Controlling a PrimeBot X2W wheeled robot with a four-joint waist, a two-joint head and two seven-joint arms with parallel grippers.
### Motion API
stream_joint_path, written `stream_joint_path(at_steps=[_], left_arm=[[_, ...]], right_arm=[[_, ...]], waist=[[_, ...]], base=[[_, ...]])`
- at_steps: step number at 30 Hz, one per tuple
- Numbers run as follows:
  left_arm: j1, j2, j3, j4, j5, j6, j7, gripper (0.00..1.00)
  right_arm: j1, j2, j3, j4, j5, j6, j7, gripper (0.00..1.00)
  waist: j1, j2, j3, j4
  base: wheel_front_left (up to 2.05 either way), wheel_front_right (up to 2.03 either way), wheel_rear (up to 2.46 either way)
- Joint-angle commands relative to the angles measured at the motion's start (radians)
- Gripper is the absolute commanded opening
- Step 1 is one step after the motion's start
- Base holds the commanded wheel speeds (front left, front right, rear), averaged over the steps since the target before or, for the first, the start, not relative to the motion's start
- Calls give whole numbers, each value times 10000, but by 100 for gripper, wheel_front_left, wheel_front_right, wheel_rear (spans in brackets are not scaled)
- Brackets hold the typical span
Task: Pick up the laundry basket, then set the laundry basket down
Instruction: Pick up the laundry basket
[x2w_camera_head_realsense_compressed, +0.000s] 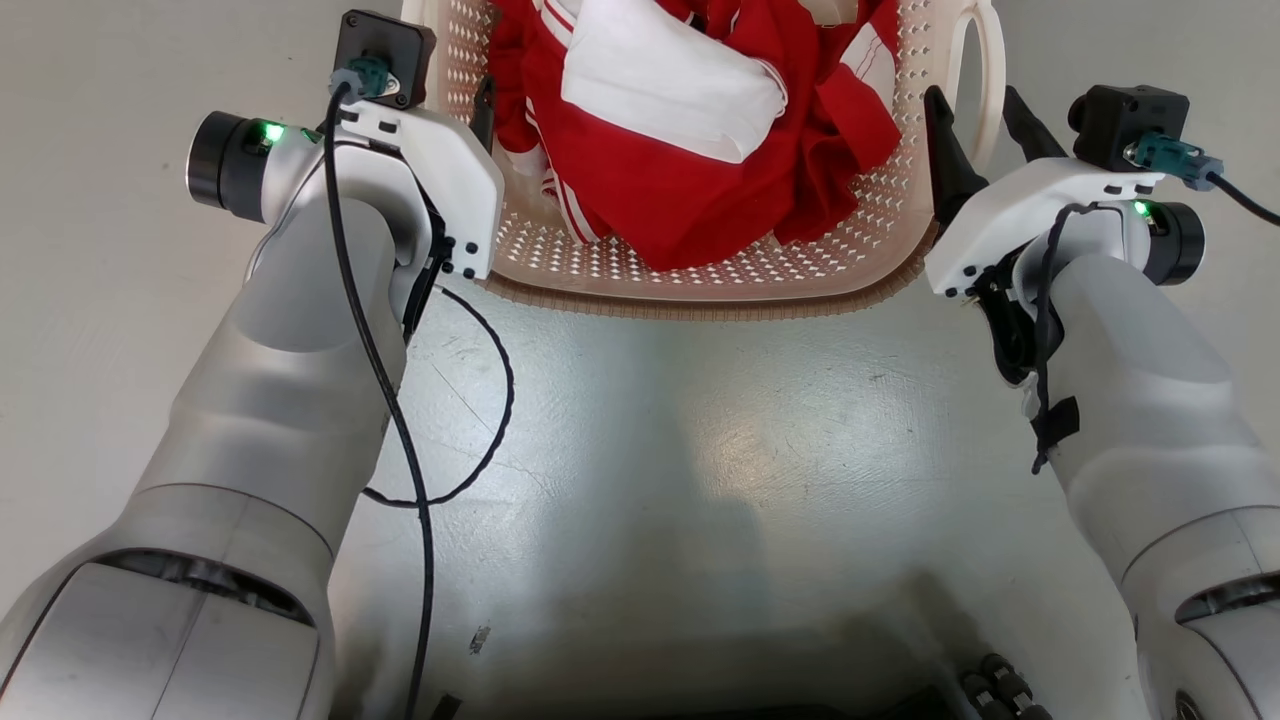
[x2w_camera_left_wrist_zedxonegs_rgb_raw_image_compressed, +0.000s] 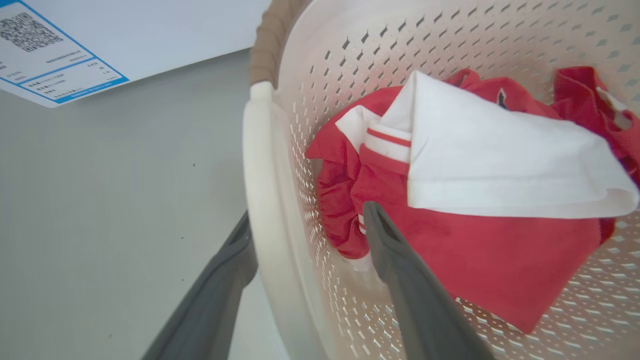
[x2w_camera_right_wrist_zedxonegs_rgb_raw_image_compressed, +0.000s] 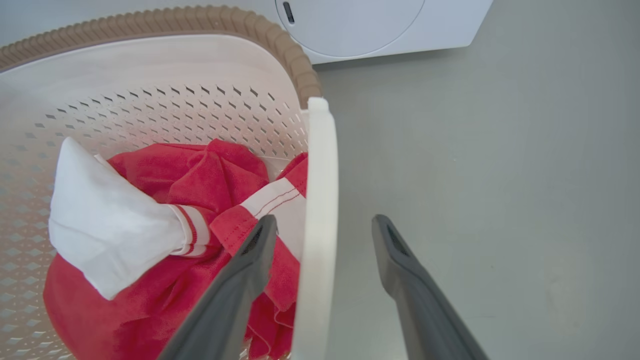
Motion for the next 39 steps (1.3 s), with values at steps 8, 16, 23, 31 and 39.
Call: stream_joint_path(at_steps=[8,16,23,31,39], left_arm=[[-165,232,-244,-35,-283,-97,298,100],[-215,232,-520,-6,-481,-55,519,100],[-211,232,-712,33,-626,-43,590,100],[-165,231,-921,48,-832,-24,624,100],[-164,231,-1187,-17,-929,-50,516,0]], right_arm=[[-66,156,511,427,449,62,255,59],[-172,156,651,593,690,62,356,64],[-215,157,845,656,845,62,403,68],[-190,157,1027,692,1079,62,461,62],[-78,157,1188,705,1544,62,684,0]], waist=[[0,0,-20,-41],[0,0,-42,-43],[0,0,-42,-55],[0,0,-5,-58],[0,0,35,-68]], base=[[0,0,0],[0,0,0],[0,0,0],[0,0,0],[0,0,0]])
